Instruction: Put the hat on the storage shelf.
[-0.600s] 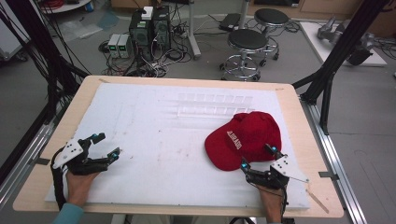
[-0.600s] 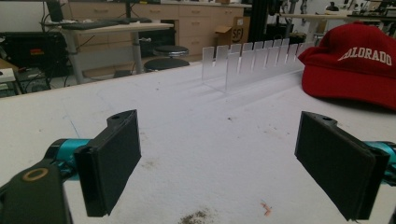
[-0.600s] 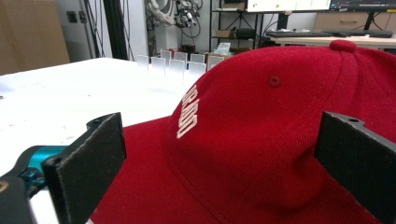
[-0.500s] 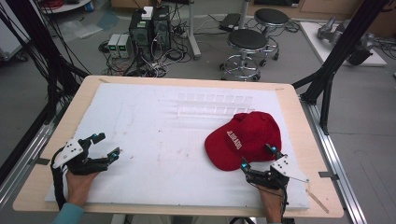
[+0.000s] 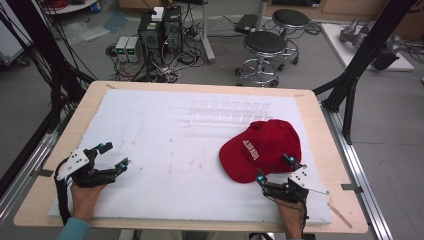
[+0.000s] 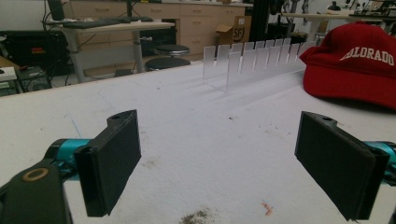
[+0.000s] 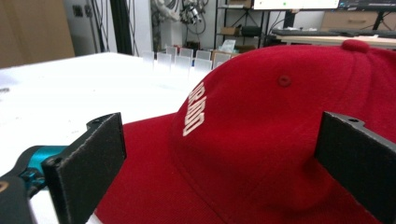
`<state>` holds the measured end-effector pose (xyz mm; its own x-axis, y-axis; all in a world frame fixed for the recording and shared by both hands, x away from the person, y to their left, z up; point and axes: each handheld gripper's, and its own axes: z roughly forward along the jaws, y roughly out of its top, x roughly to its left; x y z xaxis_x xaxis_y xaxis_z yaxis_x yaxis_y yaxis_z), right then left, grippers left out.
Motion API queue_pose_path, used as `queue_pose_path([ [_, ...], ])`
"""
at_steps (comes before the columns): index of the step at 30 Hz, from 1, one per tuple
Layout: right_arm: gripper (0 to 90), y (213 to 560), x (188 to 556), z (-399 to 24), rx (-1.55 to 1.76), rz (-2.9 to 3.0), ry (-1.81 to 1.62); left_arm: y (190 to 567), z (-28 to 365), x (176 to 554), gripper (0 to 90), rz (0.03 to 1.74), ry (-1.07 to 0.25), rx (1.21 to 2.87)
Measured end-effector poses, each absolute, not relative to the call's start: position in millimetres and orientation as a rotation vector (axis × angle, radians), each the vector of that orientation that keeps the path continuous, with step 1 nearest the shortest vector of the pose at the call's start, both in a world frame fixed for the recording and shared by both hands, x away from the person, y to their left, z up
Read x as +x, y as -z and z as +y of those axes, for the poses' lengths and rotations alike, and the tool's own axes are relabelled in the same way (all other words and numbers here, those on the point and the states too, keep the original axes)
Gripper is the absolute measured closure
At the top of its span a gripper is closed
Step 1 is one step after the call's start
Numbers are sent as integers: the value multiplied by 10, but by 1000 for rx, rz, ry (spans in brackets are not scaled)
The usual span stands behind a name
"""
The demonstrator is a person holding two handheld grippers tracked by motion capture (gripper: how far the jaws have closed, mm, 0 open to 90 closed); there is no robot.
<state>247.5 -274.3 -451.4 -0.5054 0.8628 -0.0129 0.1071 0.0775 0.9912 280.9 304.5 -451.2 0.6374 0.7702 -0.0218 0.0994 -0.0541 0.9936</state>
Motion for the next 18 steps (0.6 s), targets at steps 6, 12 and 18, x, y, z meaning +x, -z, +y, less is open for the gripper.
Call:
queue_pose_path([
  [6, 10, 4504, 2477, -2733, 977, 1728, -1479, 4514, 3044, 2803, 146, 743, -643, 1548],
  [12, 10, 4394, 2502, -2784, 952, 1742, -1466, 4513, 3049, 2812, 146, 753, -632, 1546],
  [18, 10, 4218, 2550, -2865, 948, 1759, -1458, 4513, 3047, 2813, 147, 754, -636, 1547],
])
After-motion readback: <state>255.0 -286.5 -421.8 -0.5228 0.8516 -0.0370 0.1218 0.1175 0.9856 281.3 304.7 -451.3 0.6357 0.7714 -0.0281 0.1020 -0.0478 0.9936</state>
